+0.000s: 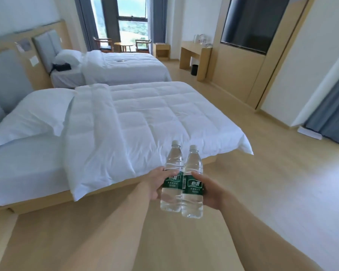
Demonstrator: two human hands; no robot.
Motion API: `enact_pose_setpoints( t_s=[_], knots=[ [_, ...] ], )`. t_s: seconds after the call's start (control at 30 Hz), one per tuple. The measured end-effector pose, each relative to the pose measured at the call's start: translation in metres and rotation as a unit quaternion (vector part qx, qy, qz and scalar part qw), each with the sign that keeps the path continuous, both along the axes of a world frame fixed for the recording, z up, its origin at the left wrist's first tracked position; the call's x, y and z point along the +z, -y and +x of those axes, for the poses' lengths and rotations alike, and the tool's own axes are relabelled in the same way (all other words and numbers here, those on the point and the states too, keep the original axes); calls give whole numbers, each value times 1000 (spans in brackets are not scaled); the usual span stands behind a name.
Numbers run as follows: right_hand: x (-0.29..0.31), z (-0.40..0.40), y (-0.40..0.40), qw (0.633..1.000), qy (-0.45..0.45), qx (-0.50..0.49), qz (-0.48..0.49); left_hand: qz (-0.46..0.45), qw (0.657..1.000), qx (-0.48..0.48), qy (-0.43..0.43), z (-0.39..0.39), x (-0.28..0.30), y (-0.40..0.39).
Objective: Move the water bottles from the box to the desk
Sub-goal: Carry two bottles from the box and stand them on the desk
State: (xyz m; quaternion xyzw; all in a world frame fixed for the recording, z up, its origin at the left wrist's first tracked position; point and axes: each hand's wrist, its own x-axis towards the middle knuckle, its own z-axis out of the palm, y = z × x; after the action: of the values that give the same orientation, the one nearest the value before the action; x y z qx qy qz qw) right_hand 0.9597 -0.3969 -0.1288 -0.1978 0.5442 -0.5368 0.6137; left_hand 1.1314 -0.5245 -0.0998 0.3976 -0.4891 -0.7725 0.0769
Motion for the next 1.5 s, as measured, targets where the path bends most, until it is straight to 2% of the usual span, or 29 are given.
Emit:
enact_pose_setpoints(
  t_s=[0.2, 0.37, 0.47, 0.57, 0.83, 0.97, 1.17, 1.3, 1.5],
  knots=[
    [-2, -79, -45, 994, -6, -102, 23, -27, 995, -96, 6, -109, 0, -15],
    [0, -138, -74, 978, -1, -201, 50, -43, 980, -194, 14, -196, -4, -25],
    [-4, -178, -83, 965, -29, -244, 93, -40, 971, -234, 22, -248, -11, -27],
    [-7, -218, -84, 954, -39, -283, 93, -35, 962, -270, 17, -305, -20, -22],
    [-3, -330, -74, 931, 30, -360, 56, -32, 928, -369, 35, -451, -24, -4],
    [-4, -373, -74, 919, 78, -386, 18, -21, 918, -393, 39, -511, -24, -1],
    [-6, -433, -77, 906, 102, -410, 26, -15, 909, -414, 54, -581, -25, 1],
    [-18, -484, -78, 906, 88, -413, 38, -30, 915, -397, 63, -628, -30, 1],
    [-34, -595, -78, 925, 37, -373, 71, -60, 931, -353, 71, -723, -25, -2]
  ],
)
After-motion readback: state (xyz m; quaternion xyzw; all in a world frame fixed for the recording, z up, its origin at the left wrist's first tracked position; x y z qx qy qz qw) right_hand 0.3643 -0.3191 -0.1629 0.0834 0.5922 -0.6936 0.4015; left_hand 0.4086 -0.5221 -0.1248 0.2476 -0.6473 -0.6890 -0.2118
